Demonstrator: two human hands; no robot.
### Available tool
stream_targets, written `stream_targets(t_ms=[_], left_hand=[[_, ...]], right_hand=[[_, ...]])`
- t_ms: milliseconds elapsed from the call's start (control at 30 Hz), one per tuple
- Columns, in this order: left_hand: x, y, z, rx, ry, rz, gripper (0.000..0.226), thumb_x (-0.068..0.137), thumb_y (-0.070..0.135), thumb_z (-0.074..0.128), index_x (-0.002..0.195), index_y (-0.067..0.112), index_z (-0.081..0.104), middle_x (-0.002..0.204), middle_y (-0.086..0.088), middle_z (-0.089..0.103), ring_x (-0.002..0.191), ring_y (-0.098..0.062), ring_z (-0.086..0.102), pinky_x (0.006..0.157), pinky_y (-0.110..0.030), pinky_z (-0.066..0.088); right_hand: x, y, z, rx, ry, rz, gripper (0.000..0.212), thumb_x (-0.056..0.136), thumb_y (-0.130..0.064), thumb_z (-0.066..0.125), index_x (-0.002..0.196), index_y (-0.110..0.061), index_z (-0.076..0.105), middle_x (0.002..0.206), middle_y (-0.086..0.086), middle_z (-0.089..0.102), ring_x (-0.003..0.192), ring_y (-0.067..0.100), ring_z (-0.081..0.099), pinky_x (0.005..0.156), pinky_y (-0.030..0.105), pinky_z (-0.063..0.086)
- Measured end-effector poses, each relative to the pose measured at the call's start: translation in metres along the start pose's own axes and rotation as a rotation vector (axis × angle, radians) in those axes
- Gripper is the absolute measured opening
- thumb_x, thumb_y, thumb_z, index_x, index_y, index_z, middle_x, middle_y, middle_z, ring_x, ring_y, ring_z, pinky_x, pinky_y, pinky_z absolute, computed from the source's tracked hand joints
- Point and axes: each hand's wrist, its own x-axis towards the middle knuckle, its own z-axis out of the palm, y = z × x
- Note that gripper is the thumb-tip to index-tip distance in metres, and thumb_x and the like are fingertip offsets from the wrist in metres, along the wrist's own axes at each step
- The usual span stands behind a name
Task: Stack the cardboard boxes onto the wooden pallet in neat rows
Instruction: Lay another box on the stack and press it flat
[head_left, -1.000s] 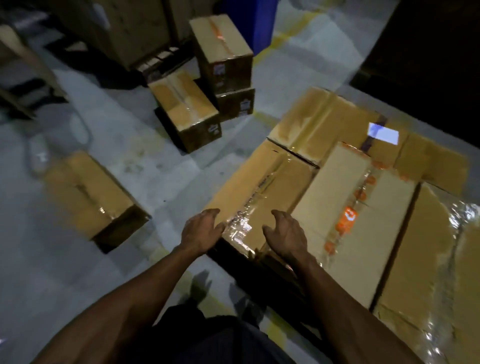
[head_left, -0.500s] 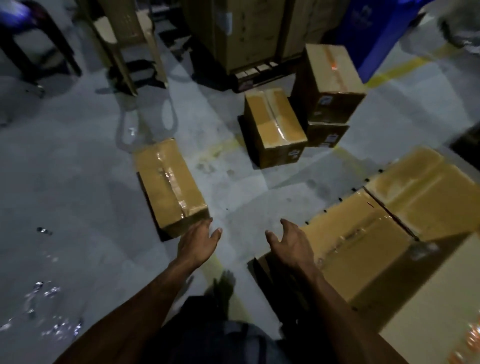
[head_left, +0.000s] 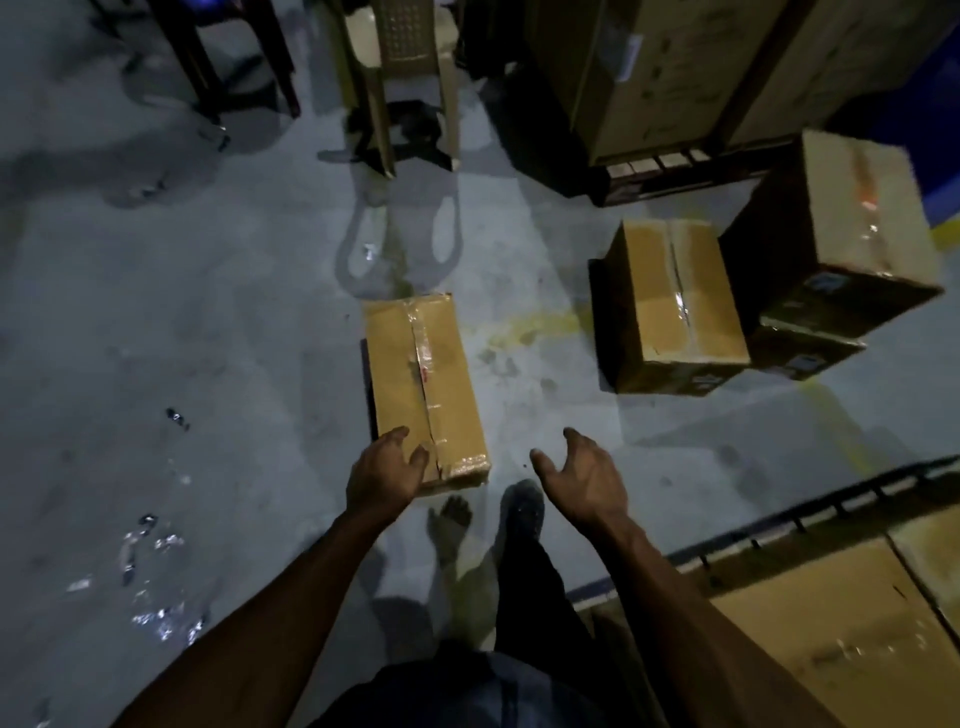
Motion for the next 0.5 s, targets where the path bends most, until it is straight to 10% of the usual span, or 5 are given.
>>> stream_targets(t_ms=[233, 400, 500], left_hand=[[0.089, 0.029, -0.013, -0.148, 0.070, -0.228, 0.056, 0.104, 0.041, 0.049, 0.147, 0.006, 0.044, 0.149, -0.015, 0.049, 0.133, -0.031, 0.049, 0.107, -0.038, 0.040], [0.139, 0.038, -0.018, -0.275, 0.024, -0.354, 0.024, 0.107, 0.026, 0.047, 0.121, 0.011, 0.060, 0.095, 0.005, 0.052, 0.067, 0.001, 0.045, 0.055, -0.014, 0.038], [0.176, 0.030, -0.020, -0.269, 0.023, -0.392, 0.041, 0.105, 0.032, 0.049, 0.136, 0.005, 0.052, 0.102, -0.002, 0.057, 0.078, -0.011, 0.051, 0.062, -0.024, 0.038]], right_hand=[[0.129, -0.048, -0.010, -0.042, -0.136, -0.074, 0.069, 0.095, -0.052, 0.051, 0.146, -0.006, 0.039, 0.146, 0.016, 0.048, 0.133, 0.034, 0.045, 0.105, 0.040, 0.039], [0.189, -0.076, -0.006, -0.074, -0.229, -0.072, 0.071, 0.096, -0.051, 0.051, 0.148, -0.007, 0.035, 0.147, 0.015, 0.046, 0.134, 0.034, 0.044, 0.104, 0.039, 0.040], [0.218, -0.088, 0.012, -0.067, -0.270, -0.035, 0.074, 0.094, -0.053, 0.052, 0.150, -0.008, 0.032, 0.150, 0.014, 0.044, 0.136, 0.033, 0.042, 0.106, 0.040, 0.038]])
